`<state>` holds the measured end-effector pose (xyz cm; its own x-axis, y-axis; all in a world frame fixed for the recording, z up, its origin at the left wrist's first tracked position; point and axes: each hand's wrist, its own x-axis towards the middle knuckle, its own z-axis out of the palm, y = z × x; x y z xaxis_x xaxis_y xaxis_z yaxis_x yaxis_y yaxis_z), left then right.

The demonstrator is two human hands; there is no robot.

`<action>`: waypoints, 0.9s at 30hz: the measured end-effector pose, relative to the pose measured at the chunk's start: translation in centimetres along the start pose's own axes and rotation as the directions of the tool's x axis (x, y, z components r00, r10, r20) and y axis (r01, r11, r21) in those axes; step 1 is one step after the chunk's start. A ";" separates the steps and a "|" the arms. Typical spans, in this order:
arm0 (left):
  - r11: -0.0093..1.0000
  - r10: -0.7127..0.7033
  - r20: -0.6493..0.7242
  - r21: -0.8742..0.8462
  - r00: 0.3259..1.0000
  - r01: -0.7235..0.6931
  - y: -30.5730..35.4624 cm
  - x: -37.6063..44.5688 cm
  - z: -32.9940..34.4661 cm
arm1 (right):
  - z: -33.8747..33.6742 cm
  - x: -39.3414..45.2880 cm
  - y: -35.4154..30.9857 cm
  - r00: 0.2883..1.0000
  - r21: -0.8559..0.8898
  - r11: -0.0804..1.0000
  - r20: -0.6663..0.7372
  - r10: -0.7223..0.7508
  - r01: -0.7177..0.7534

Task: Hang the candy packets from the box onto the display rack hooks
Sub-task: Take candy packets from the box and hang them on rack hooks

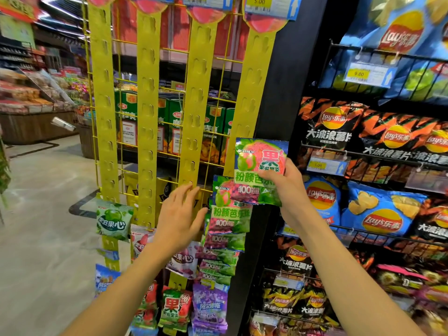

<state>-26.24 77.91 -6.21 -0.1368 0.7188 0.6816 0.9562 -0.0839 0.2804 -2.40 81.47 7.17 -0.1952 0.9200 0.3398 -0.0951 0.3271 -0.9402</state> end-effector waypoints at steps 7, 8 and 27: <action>0.945 0.134 0.157 0.278 0.979 -0.174 -1.2 3.2 -1.8 | 1.3 1.3 -0.2 0.999 0.029 0.999 -0.036 0.040 -0.039; 0.940 0.134 0.183 0.287 0.974 -0.183 -1.3 3.2 -1.7 | 1.5 1.4 -0.1 0.998 0.031 0.998 -0.034 0.046 -0.045; 0.921 0.142 0.241 0.323 0.960 -0.217 -2.1 3.7 -0.8 | 3.0 0.4 3.7 0.974 -0.054 0.980 -0.129 0.184 -0.192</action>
<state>-28.94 80.15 -3.73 0.0667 0.8448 0.5309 0.9940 -0.0104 -0.1084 -5.78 82.41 3.89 -0.0818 0.9846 0.1548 -0.0025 0.1552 -0.9879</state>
